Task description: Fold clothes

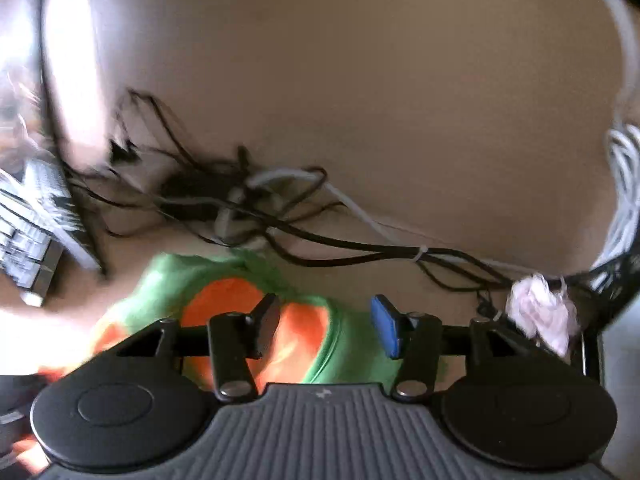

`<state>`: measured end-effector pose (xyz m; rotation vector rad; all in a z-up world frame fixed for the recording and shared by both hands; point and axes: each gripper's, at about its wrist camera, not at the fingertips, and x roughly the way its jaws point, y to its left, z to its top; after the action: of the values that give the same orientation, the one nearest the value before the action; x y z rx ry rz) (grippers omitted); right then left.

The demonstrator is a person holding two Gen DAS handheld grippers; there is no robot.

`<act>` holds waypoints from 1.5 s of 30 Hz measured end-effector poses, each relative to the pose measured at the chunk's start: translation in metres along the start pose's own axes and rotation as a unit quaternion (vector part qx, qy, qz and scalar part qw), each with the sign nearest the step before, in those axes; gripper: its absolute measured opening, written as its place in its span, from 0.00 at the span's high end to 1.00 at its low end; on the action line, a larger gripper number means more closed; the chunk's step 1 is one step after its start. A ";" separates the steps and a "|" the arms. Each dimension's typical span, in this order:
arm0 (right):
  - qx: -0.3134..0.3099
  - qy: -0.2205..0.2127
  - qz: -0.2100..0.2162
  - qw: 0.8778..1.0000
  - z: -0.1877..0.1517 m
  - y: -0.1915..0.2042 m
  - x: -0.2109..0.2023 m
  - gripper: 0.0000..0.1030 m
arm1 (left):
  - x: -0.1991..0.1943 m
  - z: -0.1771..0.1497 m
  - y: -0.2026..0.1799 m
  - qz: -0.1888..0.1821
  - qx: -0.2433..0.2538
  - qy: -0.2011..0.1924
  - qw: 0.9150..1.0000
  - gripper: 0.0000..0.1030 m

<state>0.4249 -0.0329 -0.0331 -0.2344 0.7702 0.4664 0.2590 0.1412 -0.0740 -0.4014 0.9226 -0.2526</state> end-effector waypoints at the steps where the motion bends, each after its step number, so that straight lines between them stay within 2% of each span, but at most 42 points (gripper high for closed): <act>1: -0.005 0.011 -0.011 1.000 0.001 0.000 0.012 0.51 | -0.010 -0.003 0.003 0.000 -0.009 -0.006 1.000 0.00; 3: 0.000 0.036 -0.015 0.999 -0.004 -0.004 0.032 0.52 | -0.031 -0.008 0.009 0.000 -0.027 -0.019 0.999 0.00; 4: 0.008 0.048 -0.010 0.999 -0.008 -0.007 0.040 0.58 | -0.041 -0.010 0.015 0.004 -0.037 -0.026 0.999 0.00; 5: 0.014 0.048 -0.006 0.999 -0.013 -0.009 0.039 0.79 | -0.051 -0.012 0.020 0.008 -0.046 -0.033 0.998 0.00; 6: 0.020 0.046 -0.002 0.999 -0.017 -0.010 0.036 0.86 | -0.061 -0.014 0.026 0.012 -0.056 -0.040 0.998 0.00; 8: 0.029 0.016 0.005 0.999 -0.019 -0.004 0.011 0.87 | -0.081 -0.018 0.037 0.020 -0.076 -0.054 0.995 0.00; 11: 0.011 -0.043 0.025 0.999 -0.025 0.012 -0.060 0.88 | -0.108 -0.019 0.049 0.021 -0.090 -0.075 0.993 0.00; 13: -0.016 -0.063 0.036 0.997 -0.039 0.024 -0.106 0.88 | -0.123 -0.017 0.055 0.013 -0.094 -0.089 0.991 0.00; 16: -0.041 -0.040 0.036 0.998 -0.077 0.044 -0.141 0.88 | -0.136 -0.008 0.058 0.001 -0.093 -0.108 0.990 0.00; 19: -0.037 0.014 0.022 0.999 -0.125 0.060 -0.135 0.88 | -0.140 0.002 0.048 -0.014 -0.074 -0.120 0.990 0.00; 20: -0.034 0.028 0.017 0.999 -0.140 0.065 -0.131 0.88 | -0.140 0.004 0.041 -0.026 -0.063 -0.120 0.990 0.00; 23: -0.042 0.036 -0.007 0.998 -0.166 0.081 -0.124 0.88 | -0.136 0.011 0.011 -0.067 -0.015 -0.117 0.991 0.00; 25: -0.041 0.035 -0.020 0.998 -0.173 0.089 -0.120 0.88 | -0.128 0.017 -0.012 -0.107 0.019 -0.118 0.987 0.00; 26: -0.037 0.032 -0.025 0.999 -0.174 0.092 -0.118 0.88 | -0.120 0.021 -0.021 -0.126 0.030 -0.115 0.985 0.00; 29: -0.016 0.032 -0.014 0.999 -0.175 0.090 -0.115 0.88 | -0.086 0.034 -0.038 -0.146 0.037 -0.098 0.984 0.00; 33: -0.006 0.027 -0.010 1.000 -0.181 0.080 -0.117 0.88 | -0.035 0.035 -0.022 -0.087 0.001 -0.036 0.996 0.00; 37: 0.026 0.014 -0.016 0.999 -0.180 0.057 -0.133 0.88 | -0.011 0.010 0.012 -0.073 -0.054 0.025 0.996 0.00; 38: 0.029 0.011 -0.006 0.999 -0.178 0.051 -0.140 0.83 | -0.007 0.004 0.018 -0.073 -0.067 0.035 0.994 0.00; 39: 0.030 0.008 0.004 1.000 -0.174 0.046 -0.148 0.71 | -0.004 -0.001 0.023 -0.071 -0.075 0.042 0.994 0.00; 41: 0.036 -0.018 0.022 0.999 -0.163 0.038 -0.167 0.59 | 0.000 -0.008 0.030 -0.066 -0.086 0.051 0.993 0.00; 43: 0.045 -0.044 0.040 0.997 -0.151 0.029 -0.185 0.58 | -0.001 -0.010 0.028 -0.064 -0.082 0.048 0.993 0.00; 45: 0.085 -0.073 0.064 0.992 -0.134 0.019 -0.189 0.58 | 0.000 -0.012 0.026 -0.059 -0.077 0.045 0.994 0.00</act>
<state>0.2156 -0.1258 0.0080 0.0091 0.6799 0.5294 0.2500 0.1620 -0.0916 -0.5919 1.0112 -0.3117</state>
